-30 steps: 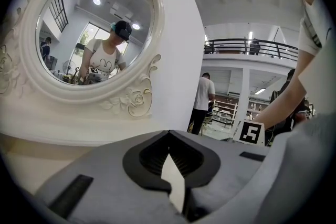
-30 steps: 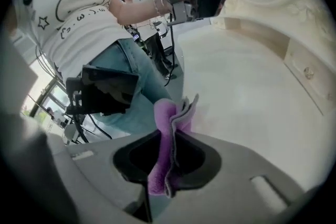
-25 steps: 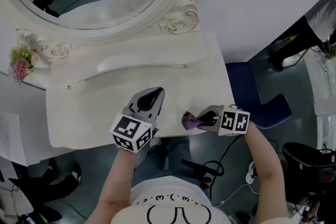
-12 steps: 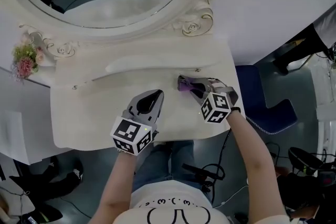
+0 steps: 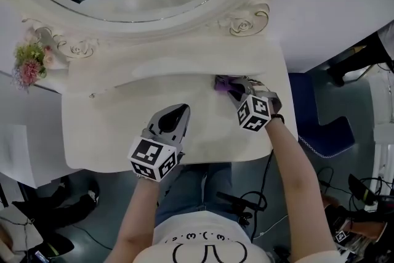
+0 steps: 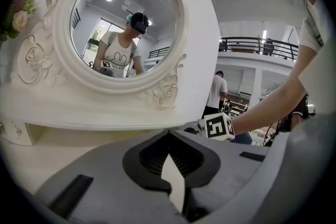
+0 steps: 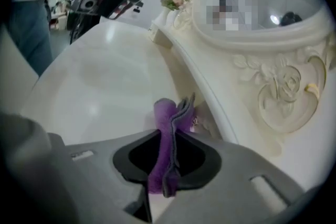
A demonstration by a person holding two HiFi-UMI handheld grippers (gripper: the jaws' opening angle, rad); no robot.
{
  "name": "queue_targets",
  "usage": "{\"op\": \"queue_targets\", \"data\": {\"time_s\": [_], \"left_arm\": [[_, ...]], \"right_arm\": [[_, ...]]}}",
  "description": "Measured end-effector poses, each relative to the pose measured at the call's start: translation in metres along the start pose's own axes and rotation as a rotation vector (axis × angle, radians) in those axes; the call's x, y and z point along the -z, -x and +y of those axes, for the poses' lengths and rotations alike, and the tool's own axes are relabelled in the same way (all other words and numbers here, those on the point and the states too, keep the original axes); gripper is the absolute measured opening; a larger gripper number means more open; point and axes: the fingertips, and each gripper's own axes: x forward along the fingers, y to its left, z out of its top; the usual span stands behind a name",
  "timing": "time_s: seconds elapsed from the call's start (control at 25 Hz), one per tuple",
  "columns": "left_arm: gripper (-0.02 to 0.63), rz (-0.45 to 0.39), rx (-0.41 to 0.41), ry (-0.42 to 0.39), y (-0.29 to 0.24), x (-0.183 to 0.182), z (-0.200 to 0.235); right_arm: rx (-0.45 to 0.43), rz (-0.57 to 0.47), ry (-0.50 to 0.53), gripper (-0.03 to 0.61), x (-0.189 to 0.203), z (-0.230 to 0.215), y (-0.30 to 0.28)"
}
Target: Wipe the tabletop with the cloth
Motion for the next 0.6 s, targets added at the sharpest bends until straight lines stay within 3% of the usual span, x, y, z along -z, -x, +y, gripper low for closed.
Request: {"op": "queue_targets", "data": {"time_s": [0.08,0.24,0.6], "left_arm": [[-0.002,0.001,0.007,-0.001,0.002,0.001,0.001],[-0.002,-0.01,0.027,0.003,0.006,0.0,0.0],[-0.002,-0.024,0.042,0.011,0.011,-0.002,0.004]], "right_arm": [[-0.069,-0.003,-0.058,0.067,0.0,0.003,0.003],[-0.226,0.016,-0.04,0.067,0.003,0.025,0.021],[-0.488,0.014,-0.078,0.067,0.005,0.115,0.08]]}}
